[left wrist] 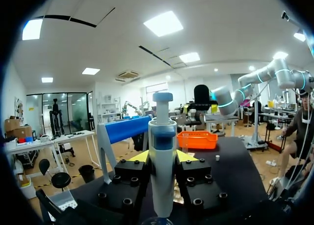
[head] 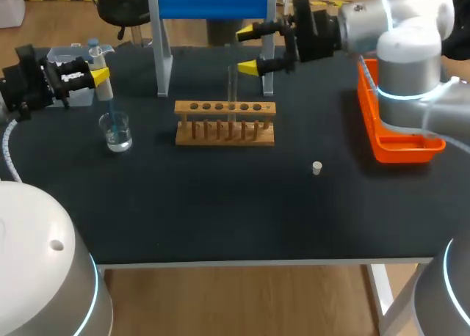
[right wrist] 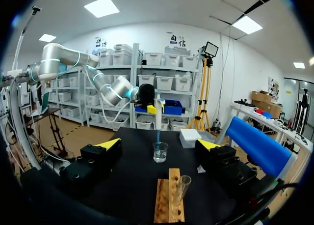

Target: Invert the test tube, pick up the pipette, mount the tip to pipette, aspirate from beaker and dispense into the tube, eject the tip, return the pipette, and cap with the stopper.

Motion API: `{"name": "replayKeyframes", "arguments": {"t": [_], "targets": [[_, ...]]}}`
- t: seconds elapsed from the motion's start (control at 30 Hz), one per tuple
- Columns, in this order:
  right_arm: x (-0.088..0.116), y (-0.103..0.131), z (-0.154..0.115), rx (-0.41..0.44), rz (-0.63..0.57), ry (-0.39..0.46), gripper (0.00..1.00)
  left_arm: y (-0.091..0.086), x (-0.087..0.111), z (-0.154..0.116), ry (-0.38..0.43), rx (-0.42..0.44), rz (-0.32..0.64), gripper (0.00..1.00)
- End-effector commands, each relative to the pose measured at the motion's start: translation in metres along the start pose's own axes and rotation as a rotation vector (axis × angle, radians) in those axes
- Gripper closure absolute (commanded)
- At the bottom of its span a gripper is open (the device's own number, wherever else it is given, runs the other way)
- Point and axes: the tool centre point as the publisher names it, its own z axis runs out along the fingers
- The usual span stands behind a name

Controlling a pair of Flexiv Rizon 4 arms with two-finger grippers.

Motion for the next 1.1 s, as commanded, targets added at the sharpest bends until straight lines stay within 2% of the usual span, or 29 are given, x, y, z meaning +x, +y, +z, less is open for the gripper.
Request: {"name": "replayKeyframes", "arguments": {"t": [0.03,0.37,0.63,1.1], "targets": [[-0.003,-0.015,-0.003,-0.012,-0.015,0.027,0.00,-0.001,0.000,0.000,-0.001,-0.001,0.000,1.00],[-0.008,-0.049,0.001,0.015,-0.057,0.014,0.00,-0.001,0.000,0.000,-0.001,-0.001,0.000,1.00],[-0.015,-0.068,0.004,0.029,-0.043,0.004,0.00,-0.001,0.000,0.000,-0.001,-0.001,0.000,1.00],[-0.031,-0.096,0.023,0.125,-0.033,0.003,0.00,-0.001,0.000,0.000,-0.001,-0.001,0.000,1.00]]}}
